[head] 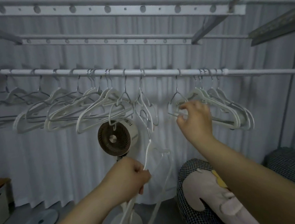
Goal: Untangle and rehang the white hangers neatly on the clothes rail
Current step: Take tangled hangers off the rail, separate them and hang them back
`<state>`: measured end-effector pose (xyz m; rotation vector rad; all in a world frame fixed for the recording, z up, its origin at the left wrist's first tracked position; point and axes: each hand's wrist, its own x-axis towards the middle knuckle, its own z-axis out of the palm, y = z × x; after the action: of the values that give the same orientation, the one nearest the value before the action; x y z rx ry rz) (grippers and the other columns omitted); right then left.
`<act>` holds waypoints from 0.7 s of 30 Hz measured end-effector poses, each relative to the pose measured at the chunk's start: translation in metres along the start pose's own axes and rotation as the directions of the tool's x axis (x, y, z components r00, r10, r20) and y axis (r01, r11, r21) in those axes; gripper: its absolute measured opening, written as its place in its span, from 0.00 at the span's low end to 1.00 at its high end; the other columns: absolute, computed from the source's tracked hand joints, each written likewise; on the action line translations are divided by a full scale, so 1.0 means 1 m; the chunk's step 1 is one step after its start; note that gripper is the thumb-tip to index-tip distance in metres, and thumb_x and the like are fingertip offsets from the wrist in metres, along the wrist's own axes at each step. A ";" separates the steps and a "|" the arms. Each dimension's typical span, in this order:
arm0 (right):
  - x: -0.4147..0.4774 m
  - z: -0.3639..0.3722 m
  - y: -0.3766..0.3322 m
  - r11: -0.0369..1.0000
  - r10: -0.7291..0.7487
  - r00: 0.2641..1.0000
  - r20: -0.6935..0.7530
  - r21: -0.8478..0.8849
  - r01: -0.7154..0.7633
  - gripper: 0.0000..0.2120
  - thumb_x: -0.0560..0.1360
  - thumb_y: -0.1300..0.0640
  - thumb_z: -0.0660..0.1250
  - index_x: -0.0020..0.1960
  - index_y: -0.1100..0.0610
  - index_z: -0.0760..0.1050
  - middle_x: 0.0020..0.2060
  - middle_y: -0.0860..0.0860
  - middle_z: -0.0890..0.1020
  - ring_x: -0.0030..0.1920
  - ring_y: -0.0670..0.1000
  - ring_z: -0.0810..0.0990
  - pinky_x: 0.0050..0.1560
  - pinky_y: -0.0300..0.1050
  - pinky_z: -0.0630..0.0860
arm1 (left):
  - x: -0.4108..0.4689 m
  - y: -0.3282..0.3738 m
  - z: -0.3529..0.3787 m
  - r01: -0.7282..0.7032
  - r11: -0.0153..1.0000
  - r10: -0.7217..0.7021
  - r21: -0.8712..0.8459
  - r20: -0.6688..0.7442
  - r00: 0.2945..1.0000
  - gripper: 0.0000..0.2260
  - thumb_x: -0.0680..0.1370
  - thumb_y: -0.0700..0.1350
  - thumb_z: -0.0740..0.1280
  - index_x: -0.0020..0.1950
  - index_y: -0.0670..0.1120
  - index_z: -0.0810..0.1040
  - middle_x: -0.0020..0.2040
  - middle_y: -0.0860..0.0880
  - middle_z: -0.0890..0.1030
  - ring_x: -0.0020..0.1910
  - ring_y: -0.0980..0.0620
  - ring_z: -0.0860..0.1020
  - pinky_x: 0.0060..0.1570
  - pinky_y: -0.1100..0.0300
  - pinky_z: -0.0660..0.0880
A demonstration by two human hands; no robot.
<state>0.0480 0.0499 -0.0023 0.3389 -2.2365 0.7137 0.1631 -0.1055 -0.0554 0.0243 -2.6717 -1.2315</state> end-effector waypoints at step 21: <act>0.095 -0.003 0.087 0.996 0.036 0.875 0.484 -0.085 0.006 0.22 0.75 0.65 0.58 0.68 0.59 0.61 0.58 0.60 0.75 0.51 0.58 0.77 0.39 0.44 0.72 | 0.165 0.129 0.021 0.024 0.931 0.049 0.364 -0.192 0.980 0.17 0.74 0.38 0.61 0.25 0.43 0.72 0.15 0.51 0.72 0.22 0.54 0.71 0.14 0.72 0.63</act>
<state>-0.0534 0.1204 0.0347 0.5044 -2.7384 0.5837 0.0059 -0.0220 0.0569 0.1749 -2.6750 -0.6691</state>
